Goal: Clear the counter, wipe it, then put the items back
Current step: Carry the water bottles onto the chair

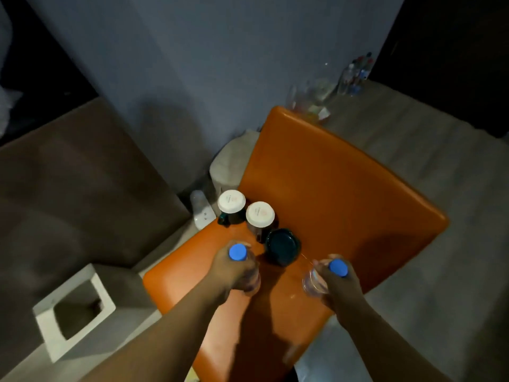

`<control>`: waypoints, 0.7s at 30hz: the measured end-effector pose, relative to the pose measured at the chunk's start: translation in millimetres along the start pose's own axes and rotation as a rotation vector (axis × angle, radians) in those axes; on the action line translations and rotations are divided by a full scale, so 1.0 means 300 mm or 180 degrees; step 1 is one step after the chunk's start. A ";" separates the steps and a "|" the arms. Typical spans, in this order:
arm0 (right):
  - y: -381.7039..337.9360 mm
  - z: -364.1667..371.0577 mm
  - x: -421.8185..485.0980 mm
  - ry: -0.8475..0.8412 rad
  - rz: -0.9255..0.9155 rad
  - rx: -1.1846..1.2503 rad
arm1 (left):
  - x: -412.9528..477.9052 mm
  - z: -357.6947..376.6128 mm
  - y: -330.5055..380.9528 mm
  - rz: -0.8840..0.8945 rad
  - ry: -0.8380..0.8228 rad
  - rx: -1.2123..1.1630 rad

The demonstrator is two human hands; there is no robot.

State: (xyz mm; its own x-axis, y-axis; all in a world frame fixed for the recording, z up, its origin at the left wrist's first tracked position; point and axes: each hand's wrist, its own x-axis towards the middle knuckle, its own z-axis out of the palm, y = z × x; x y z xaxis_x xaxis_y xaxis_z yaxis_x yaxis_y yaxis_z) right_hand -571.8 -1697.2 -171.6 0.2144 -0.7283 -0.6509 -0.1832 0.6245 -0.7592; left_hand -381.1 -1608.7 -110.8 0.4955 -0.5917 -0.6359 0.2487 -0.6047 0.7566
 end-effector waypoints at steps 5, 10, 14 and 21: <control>-0.037 -0.028 0.150 -0.0225 0.0084 -0.0144 | 0.082 0.071 -0.024 -0.0064 0.0209 0.0101; -0.030 -0.023 0.252 -0.0193 0.0276 -0.0340 | 0.124 0.099 -0.052 -0.0114 0.0300 0.0156; -0.043 -0.027 0.303 -0.0233 0.0492 -0.0367 | 0.148 0.117 -0.069 -0.0184 0.0360 0.0172; -0.089 -0.047 0.367 -0.0224 0.0850 -0.0095 | 0.198 0.136 -0.079 -0.0190 0.0292 0.0161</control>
State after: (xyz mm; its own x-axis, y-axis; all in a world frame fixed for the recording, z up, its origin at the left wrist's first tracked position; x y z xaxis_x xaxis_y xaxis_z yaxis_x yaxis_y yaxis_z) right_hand -556.9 -1798.0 -222.8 0.2207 -0.5170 -0.8271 -0.2702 0.7824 -0.5611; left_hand -391.6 -1651.4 -172.6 0.5557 -0.5041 -0.6611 0.2387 -0.6649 0.7077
